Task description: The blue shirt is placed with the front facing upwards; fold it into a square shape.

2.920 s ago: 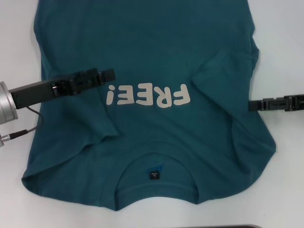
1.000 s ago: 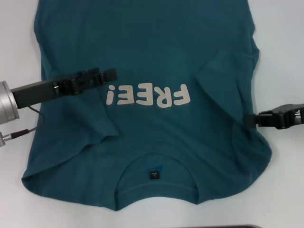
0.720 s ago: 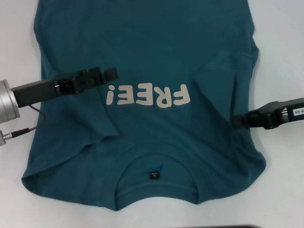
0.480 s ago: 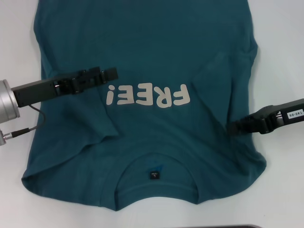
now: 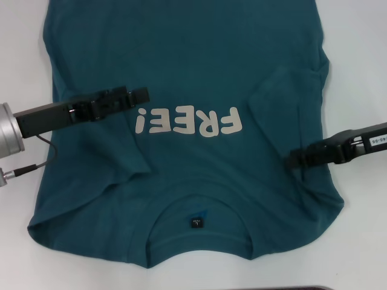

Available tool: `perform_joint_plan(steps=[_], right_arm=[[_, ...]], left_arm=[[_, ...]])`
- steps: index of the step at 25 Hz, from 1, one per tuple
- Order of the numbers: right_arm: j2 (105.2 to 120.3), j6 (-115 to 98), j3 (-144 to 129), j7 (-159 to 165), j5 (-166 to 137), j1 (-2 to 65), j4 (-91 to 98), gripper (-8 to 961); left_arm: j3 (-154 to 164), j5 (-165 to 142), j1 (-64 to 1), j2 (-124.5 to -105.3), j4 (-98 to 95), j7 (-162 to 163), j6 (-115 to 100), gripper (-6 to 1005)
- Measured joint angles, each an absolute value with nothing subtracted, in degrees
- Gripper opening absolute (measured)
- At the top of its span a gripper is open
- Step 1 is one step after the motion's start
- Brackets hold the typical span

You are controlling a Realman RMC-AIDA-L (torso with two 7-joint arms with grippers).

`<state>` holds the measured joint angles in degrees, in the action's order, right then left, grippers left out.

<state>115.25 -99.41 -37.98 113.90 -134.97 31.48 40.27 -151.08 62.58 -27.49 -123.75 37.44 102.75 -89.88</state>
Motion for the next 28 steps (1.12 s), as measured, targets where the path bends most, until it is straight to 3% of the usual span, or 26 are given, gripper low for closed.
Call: perform_joint_plan(steps=[6,11,17,28], right_arm=[[115.02,-96.9,-35.6,115.1,-135.0,31.0,40.4,531],[116.18,-90.1,-35.0,116.5,-135.0,31.4,40.7,641],[116.37,-86.2,-34.7,116.9,-134.6,33.2,40.8,767],[115.99,-81.1,-35.7,117.3,-134.6,34.5,40.9,767]], left_arm=[[-151.1,62.6,-27.5,-123.77,37.3,102.7,-89.8,904],[-151.1,62.6,-27.8,-123.72,36.6,102.3,-89.6,904],[-151.1,62.6,-27.8,-123.63,36.6,102.1,-89.8,903],[-151.1,62.6,-27.8,-123.77,36.3,102.0,-89.5,903]])
